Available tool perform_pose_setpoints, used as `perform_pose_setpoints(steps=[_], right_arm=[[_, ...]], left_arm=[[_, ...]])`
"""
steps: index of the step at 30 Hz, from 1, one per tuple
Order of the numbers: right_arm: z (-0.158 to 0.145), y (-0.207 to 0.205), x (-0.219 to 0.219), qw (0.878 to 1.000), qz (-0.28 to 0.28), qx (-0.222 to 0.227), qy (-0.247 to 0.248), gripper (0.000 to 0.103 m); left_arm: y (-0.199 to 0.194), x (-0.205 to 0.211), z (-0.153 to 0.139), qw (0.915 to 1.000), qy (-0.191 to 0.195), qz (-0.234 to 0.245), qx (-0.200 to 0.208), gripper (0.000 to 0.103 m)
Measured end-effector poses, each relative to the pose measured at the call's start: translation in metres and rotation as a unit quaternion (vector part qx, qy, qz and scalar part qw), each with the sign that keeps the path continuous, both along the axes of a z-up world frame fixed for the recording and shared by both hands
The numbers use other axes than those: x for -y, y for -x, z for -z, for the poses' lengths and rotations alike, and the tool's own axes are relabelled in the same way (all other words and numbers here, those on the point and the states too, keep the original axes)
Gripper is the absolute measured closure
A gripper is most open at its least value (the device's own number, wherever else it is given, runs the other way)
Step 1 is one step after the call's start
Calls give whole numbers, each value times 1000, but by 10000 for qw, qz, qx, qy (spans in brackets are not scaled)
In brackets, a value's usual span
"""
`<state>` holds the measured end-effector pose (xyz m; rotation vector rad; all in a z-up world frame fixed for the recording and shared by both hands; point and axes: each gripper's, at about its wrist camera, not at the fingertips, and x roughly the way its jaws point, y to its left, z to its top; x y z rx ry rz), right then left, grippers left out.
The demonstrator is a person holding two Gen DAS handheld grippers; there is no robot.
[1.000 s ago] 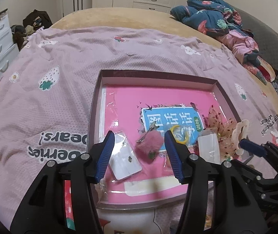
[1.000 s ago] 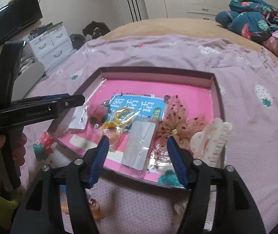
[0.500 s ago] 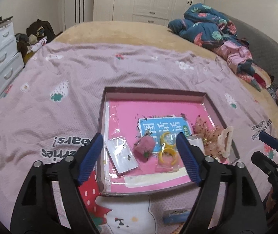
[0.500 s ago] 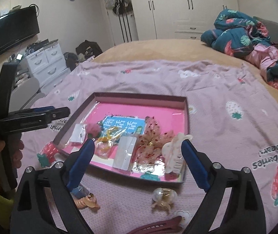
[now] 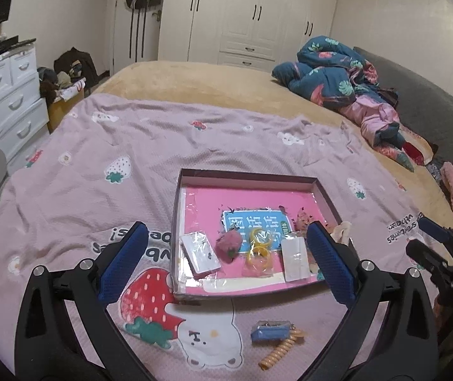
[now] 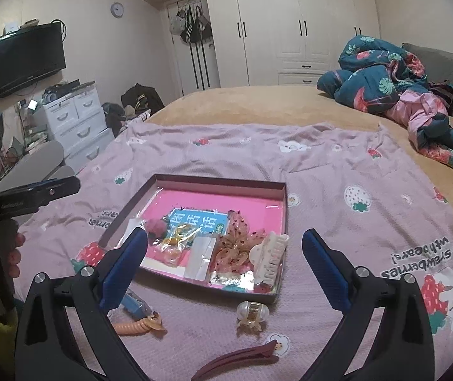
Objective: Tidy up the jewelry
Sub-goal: 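Withdraw both open tools from the box toward the remaining items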
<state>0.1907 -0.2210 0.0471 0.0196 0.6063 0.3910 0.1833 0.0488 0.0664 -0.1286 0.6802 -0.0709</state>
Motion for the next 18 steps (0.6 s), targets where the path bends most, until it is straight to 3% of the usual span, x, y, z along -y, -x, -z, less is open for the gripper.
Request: perform_pose_setpoints(steps=[11, 18], right_arm=[[-17, 31, 13, 9997, 33, 238, 96, 5], [-20, 46, 19, 9996, 21, 272, 112, 5]], left_arm=[[40, 3, -14, 9996, -31, -1, 267, 10], [57, 10, -8, 9997, -144, 6, 203, 10]])
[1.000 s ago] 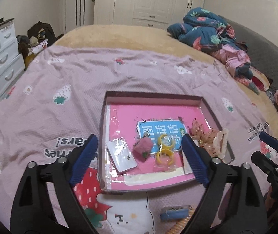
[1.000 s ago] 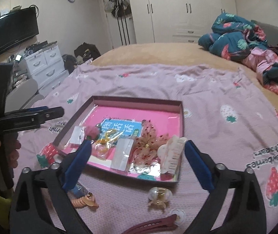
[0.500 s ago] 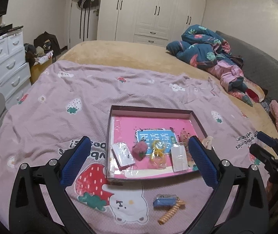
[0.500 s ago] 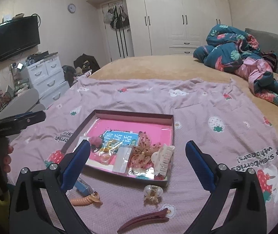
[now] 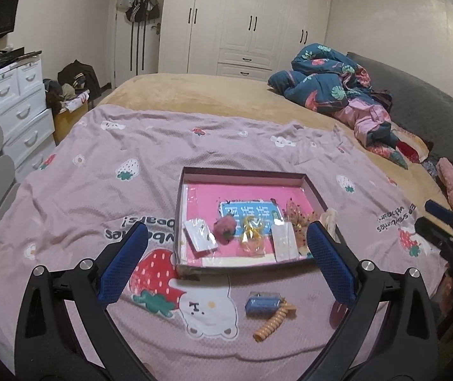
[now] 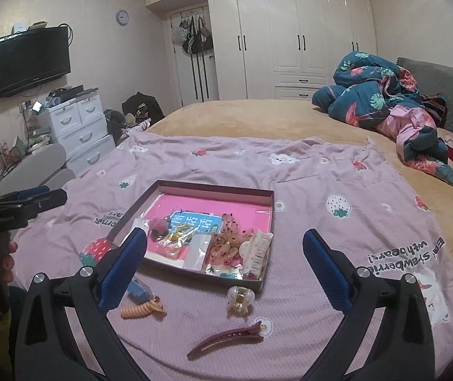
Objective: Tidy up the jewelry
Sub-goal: 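Withdraw both open tools from the box toward the remaining items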
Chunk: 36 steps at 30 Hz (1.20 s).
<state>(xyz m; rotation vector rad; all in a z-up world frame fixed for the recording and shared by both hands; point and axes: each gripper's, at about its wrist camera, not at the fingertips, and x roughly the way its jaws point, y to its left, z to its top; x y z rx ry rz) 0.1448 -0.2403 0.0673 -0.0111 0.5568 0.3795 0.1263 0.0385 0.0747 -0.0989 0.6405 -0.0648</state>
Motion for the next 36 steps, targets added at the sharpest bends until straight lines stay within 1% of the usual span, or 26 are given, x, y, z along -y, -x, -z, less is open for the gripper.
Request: perform_pose_setpoints(steps=[6, 13, 21, 29, 36], right_arm=[[0, 11, 6, 10000, 38, -7, 2, 5], [0, 23, 15, 10000, 77, 29, -17, 5], [15, 39, 11, 9998, -108, -148, 102, 5], [34, 49, 8, 9986, -245, -399, 253, 5], [51, 51, 12, 9975, -200, -621, 261, 5]], left_arm=[[12, 4, 12, 9998, -93, 27, -163, 9], [29, 12, 24, 9994, -201, 107, -249, 9], [45, 28, 43, 9981, -408, 253, -397, 10], [55, 37, 64, 9963, -473, 382, -612, 9], [57, 39, 78, 9947, -526, 425, -772, 10]])
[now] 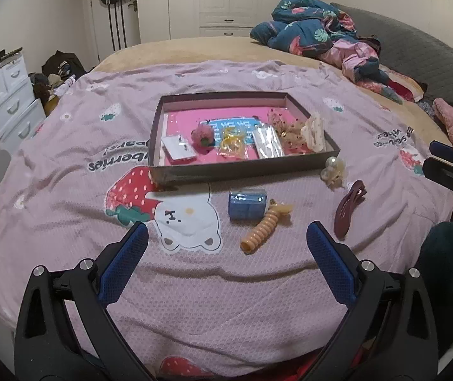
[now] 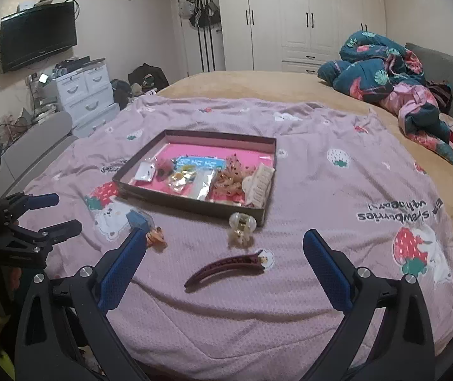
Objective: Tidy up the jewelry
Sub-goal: 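Withdraw both open tools from the box toward the remaining items, then grasp the coiled orange hair tie with the left tool while the right tool grasps the dark red claw clip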
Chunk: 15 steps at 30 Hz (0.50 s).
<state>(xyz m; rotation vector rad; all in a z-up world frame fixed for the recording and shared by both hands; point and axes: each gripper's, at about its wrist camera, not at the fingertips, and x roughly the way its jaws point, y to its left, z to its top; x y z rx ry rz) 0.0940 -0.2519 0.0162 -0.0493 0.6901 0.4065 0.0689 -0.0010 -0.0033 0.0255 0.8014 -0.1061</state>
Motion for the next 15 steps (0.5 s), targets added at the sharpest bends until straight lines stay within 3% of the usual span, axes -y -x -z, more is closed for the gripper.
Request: perform_pose_setpoints(steps=[15], right_arm=[[37, -2, -4, 9980, -72, -625, 97, 5]], left_arm=[[-7, 5, 30, 9990, 75, 206, -396, 10]])
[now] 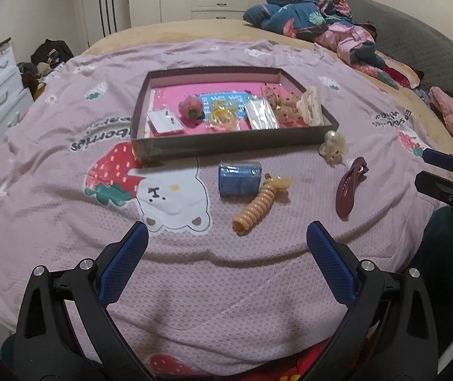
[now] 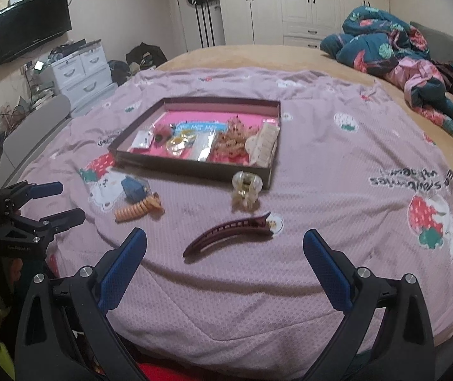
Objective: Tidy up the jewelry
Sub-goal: 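Grasp the coiled orange hair tie with the left tool while the right tool grasps the dark red claw clip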
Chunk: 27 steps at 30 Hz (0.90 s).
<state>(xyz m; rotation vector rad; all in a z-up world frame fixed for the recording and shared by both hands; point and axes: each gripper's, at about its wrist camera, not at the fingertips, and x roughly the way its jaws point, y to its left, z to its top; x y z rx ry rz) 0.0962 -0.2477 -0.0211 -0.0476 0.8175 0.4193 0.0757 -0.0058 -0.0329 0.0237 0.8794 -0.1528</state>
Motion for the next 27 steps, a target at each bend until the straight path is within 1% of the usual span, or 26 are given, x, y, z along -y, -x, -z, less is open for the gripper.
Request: perform_pose_setpoints(steps=[5, 7, 11, 13, 14, 17, 19, 22, 23, 25, 27], right_arm=[[9, -2, -2, 9999, -25, -156, 24, 5], [12, -2, -2, 9998, -40, -215, 33, 5], [18, -4, -3, 9994, -65, -325, 42, 5], [19, -4, -3, 9994, -65, -348, 36, 5], [20, -4, -2, 9993, -58, -368, 24, 5], [24, -6, -2, 9990, -56, -441, 13, 5], [27, -7, -2, 9988, -45, -487, 0, 5], [29, -9, -2, 9986, -33, -535, -34, 5], [30, -10, -3, 9984, -31, -557, -63, 5], [31, -12, -4, 9982, -42, -590, -96, 5], [34, -14, -7, 9979, -44, -635, -123, 5]], left_arm=[[-1, 5, 10, 9998, -17, 128, -130, 11], [-1, 9, 14, 9996, -46, 225, -185, 16], [-1, 15, 21, 9989, -75, 363, -271, 19], [-2, 17, 23, 9987, -82, 415, -299, 24], [-2, 17, 24, 9985, -84, 434, -314, 24], [-5, 17, 28, 9984, -89, 433, -351, 25], [-6, 16, 30, 9984, -86, 411, -381, 27], [-8, 14, 33, 9983, -34, 387, -436, 28], [-9, 13, 34, 9983, -29, 384, -441, 29], [-10, 13, 34, 9983, -37, 388, -437, 34], [-13, 14, 35, 9983, -57, 389, -429, 36]])
